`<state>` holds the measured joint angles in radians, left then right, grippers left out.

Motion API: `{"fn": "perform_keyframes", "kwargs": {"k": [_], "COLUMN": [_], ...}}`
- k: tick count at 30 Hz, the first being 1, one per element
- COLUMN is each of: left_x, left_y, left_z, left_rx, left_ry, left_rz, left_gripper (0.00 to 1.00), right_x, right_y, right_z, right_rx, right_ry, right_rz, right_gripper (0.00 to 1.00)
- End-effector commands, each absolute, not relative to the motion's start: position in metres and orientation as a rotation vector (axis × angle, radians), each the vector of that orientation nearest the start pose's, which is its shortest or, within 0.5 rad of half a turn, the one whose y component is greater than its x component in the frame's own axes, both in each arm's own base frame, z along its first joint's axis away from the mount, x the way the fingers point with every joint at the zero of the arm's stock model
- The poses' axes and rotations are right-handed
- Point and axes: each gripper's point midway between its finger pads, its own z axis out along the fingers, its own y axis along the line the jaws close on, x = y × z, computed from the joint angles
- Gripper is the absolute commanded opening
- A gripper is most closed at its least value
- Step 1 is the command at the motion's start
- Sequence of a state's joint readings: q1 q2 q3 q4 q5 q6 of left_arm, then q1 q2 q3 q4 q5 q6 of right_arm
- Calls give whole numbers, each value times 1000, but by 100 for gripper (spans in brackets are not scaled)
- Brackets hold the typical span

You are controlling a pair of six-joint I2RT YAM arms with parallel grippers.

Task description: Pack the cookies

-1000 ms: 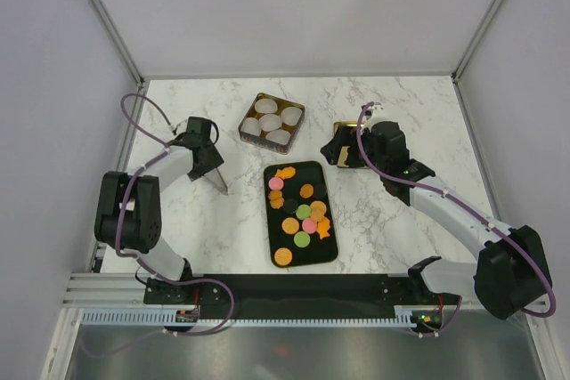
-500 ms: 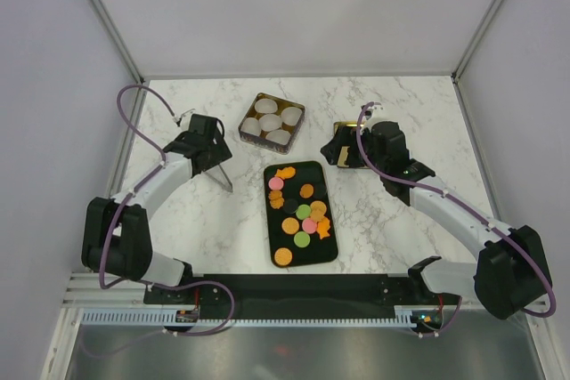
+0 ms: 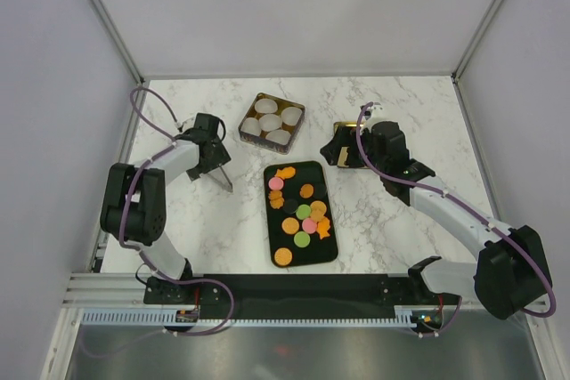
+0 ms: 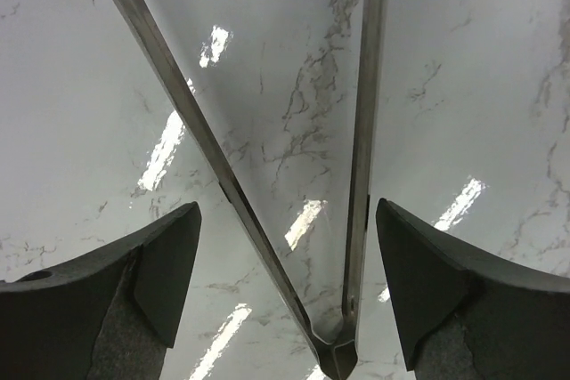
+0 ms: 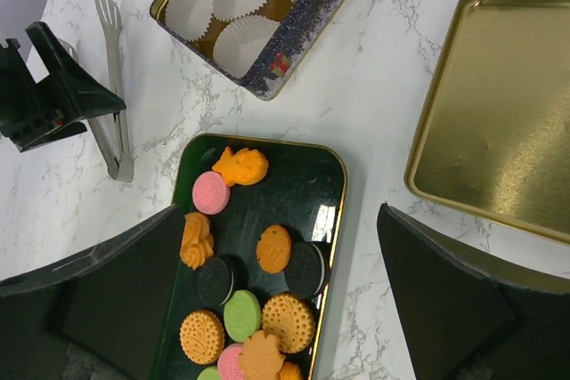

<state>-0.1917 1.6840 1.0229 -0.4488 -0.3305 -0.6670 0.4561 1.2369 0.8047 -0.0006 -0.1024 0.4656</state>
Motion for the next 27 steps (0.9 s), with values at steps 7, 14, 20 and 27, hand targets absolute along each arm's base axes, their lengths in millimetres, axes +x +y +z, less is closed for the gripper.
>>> {"fn": "perform_keyframes", "kwargs": {"k": [7,14,20,27], "left_x": [375,375,374,358], "left_y": [-31,-36,-48,-73], "left_z": [20,11,52,113], "left_rx": [-807,-784,-701,-510], "left_ry": [2469,2497,2439,2401], "left_rz": [118,90,19,-36], "left_gripper": [82,55,47,47], "right_x": [336,335,335,337], "right_y": [214,216,217,214], "right_z": [203,203,203,203], "right_rx": [-108,-119,-124,-126], "right_ry": [1995,1997,1998,1996], "right_rz": [728,735,735,717], "right_gripper": [98,98,98,98]}}
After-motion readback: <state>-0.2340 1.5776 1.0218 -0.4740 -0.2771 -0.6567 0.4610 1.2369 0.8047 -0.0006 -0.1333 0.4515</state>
